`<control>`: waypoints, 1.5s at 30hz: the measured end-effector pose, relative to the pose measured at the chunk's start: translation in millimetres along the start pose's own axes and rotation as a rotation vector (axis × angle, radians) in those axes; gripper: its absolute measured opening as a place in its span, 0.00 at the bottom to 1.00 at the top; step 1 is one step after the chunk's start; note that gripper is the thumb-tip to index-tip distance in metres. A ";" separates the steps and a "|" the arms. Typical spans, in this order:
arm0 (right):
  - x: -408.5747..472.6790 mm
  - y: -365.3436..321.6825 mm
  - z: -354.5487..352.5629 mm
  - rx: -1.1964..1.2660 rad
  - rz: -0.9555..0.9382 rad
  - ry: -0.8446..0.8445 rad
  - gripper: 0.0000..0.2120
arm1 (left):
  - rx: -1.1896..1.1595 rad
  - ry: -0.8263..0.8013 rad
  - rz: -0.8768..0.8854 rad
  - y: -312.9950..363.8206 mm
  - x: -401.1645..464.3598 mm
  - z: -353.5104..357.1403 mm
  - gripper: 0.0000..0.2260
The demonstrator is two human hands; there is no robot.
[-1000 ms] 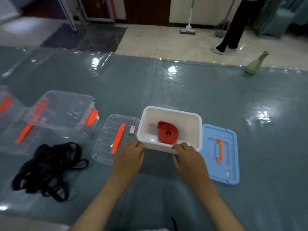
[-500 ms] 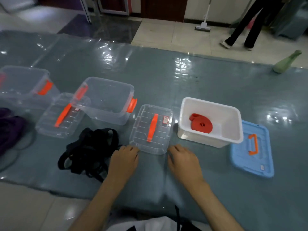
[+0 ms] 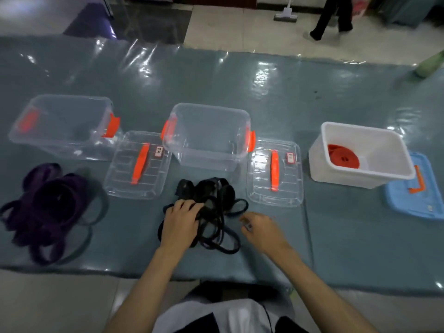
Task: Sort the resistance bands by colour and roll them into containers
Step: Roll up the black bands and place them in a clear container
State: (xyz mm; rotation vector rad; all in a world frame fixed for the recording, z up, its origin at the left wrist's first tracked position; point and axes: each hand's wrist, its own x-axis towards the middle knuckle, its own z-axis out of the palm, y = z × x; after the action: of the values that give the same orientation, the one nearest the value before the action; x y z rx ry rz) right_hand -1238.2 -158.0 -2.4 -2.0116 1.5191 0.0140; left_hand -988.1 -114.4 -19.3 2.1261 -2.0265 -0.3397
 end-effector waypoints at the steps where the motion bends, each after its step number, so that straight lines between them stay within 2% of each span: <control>1: 5.2 -9.4 6.6 0.033 0.022 -0.027 0.16 | -0.010 0.011 0.000 -5.7 0.4 -2.6 0.18; 4: 19.8 -32.4 26.6 0.094 0.119 -0.121 0.22 | -0.066 0.065 -0.003 -16.0 2.9 -10.2 0.10; 6: 26.3 -39.2 41.5 0.092 0.161 -0.113 0.17 | -0.155 0.088 -0.008 -19.3 4.6 -17.2 0.09; 10: 29.9 -42.8 49.1 0.189 0.232 0.028 0.09 | -0.377 0.100 -0.110 -22.3 6.7 -30.2 0.08; 13: 29.7 -44.2 33.9 0.312 0.190 0.133 0.06 | -0.535 0.114 -0.160 -23.3 10.9 -38.7 0.07; 15: 26.1 -49.9 16.9 0.418 0.162 0.190 0.07 | -0.634 0.098 -0.171 -20.7 14.9 -46.6 0.07; 19: 16.9 -67.0 -23.1 0.730 0.147 0.278 0.03 | -0.765 0.081 -0.157 -11.7 26.6 -67.9 0.07; 21: 15.3 -73.7 -45.3 0.766 0.114 0.312 0.02 | -0.787 0.076 -0.131 -9.7 32.1 -80.1 0.07; 28: 15.9 -98.6 -105.3 0.741 -0.062 0.201 0.07 | -0.728 0.019 -0.091 -10.9 46.7 -109.8 0.17; 32: 17.2 -117.8 -117.0 0.822 -0.102 0.182 0.12 | -0.789 -0.007 -0.083 -10.9 50.0 -121.9 0.10; 35: 25.1 -119.8 -116.2 0.760 -0.051 0.197 0.13 | -0.850 -0.019 -0.111 -13.8 50.7 -131.3 0.07; 38: 33.5 -107.0 -111.7 0.686 0.040 0.184 0.12 | -0.936 0.050 -0.223 -20.3 54.8 -142.5 0.06; 42: 42.6 -83.9 -99.7 0.538 0.178 0.074 0.13 | -1.093 0.135 -0.369 -28.4 61.5 -159.8 0.10; 45: 53.1 -70.3 -87.0 0.287 0.263 -0.030 0.18 | -1.248 0.119 -0.402 -27.2 65.3 -175.3 0.07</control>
State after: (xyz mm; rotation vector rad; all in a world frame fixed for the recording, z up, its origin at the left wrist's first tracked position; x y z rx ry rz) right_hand -1188.3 -234.2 81.5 -1.5742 1.6535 -0.0640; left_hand -908.5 -182.3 138.1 1.5614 -0.8076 -1.1191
